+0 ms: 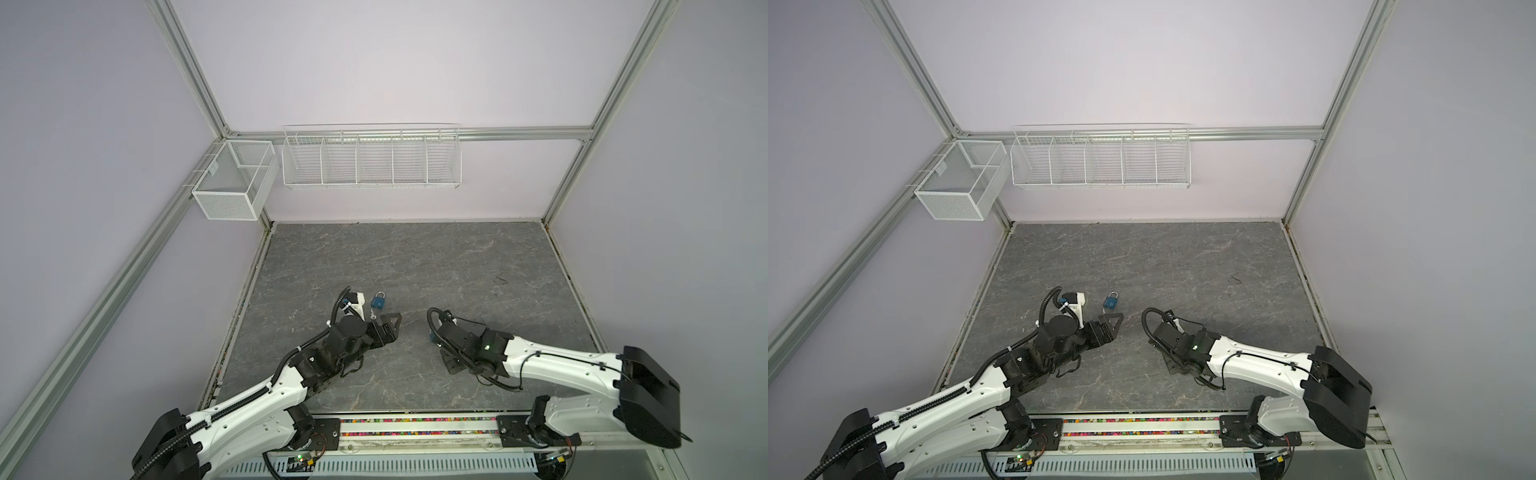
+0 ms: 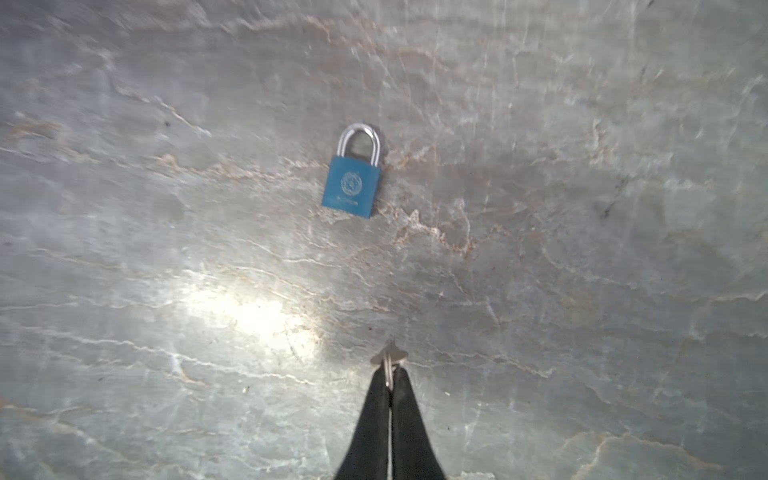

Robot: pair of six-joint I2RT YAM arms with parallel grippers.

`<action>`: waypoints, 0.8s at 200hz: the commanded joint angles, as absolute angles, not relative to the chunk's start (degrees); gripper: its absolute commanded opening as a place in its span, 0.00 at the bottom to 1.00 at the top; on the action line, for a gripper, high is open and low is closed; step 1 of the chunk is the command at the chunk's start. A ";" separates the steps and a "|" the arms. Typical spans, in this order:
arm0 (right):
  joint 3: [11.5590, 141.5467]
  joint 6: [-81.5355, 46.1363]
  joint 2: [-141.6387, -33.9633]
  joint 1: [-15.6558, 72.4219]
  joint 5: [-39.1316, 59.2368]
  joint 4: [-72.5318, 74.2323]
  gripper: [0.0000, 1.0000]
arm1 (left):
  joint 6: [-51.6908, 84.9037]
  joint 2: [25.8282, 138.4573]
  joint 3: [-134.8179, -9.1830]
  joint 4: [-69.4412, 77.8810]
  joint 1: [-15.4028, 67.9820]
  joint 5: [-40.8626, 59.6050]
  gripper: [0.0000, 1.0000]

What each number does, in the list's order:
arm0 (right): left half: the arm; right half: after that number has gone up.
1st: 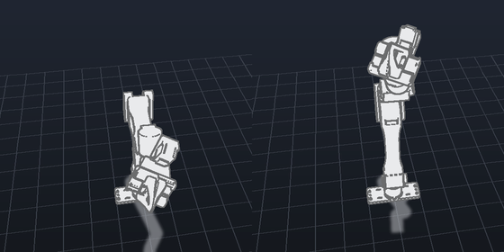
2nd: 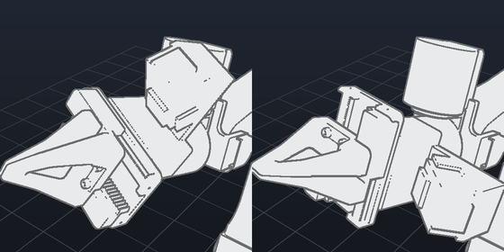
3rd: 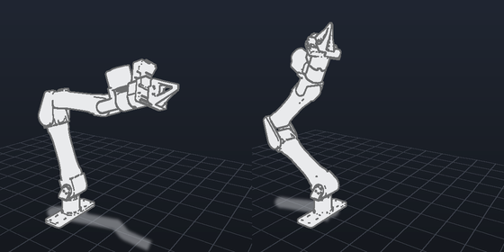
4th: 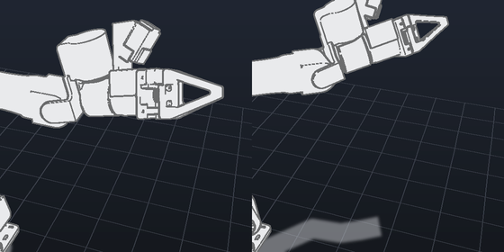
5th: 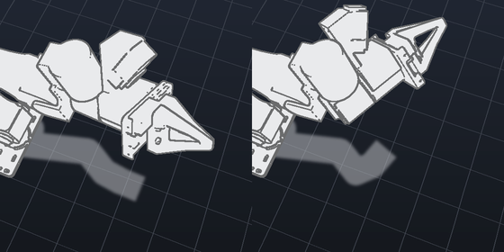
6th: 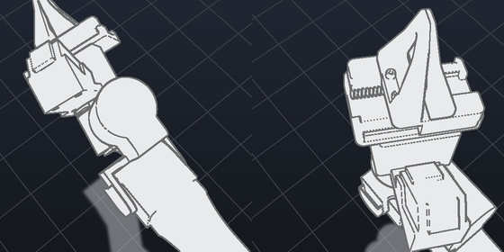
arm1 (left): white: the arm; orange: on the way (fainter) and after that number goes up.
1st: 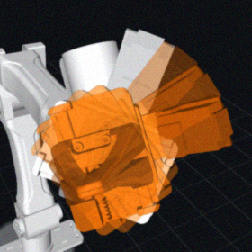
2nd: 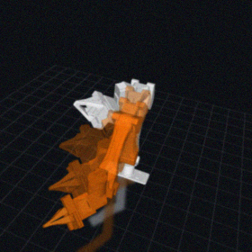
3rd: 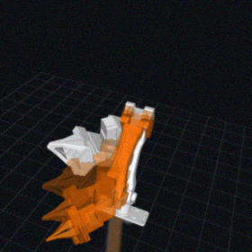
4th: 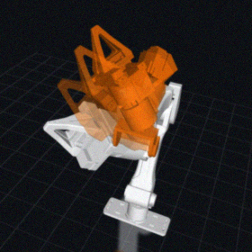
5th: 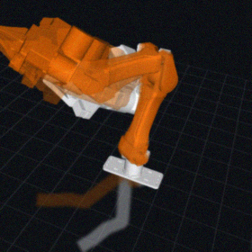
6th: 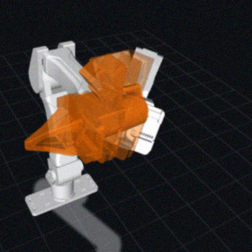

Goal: Unlock with the key
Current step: 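Lift the key with the right gripper while the left gripper rotates upward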

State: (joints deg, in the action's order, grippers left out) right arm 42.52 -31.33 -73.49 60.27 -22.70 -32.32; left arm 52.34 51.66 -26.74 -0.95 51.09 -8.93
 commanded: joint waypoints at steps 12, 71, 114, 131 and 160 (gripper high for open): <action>43.60 -23.95 -66.33 60.73 -23.99 -30.45 0.06 | 56.06 50.85 -29.67 0.00 51.46 -6.95 1.00; 45.53 -17.93 -60.38 60.71 -20.78 -23.08 0.06 | 64.10 54.36 -32.98 6.62 51.49 -0.71 0.95; 49.83 -16.74 -63.22 60.71 -16.09 -15.10 0.06 | 71.06 56.25 -34.09 9.50 51.42 -1.50 0.92; 51.31 -17.32 -64.26 60.73 -14.60 -11.67 0.06 | 72.89 55.50 -33.86 9.76 51.45 -2.72 0.90; 52.82 -17.99 -66.58 60.71 -12.98 -5.82 0.06 | 80.94 53.76 -32.34 9.98 51.48 -5.79 0.85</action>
State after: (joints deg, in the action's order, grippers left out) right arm 51.29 -18.41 -64.86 60.49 -16.01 -13.76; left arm 71.70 55.44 -32.16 7.94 51.18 -2.50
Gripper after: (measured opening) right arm 0.067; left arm 0.875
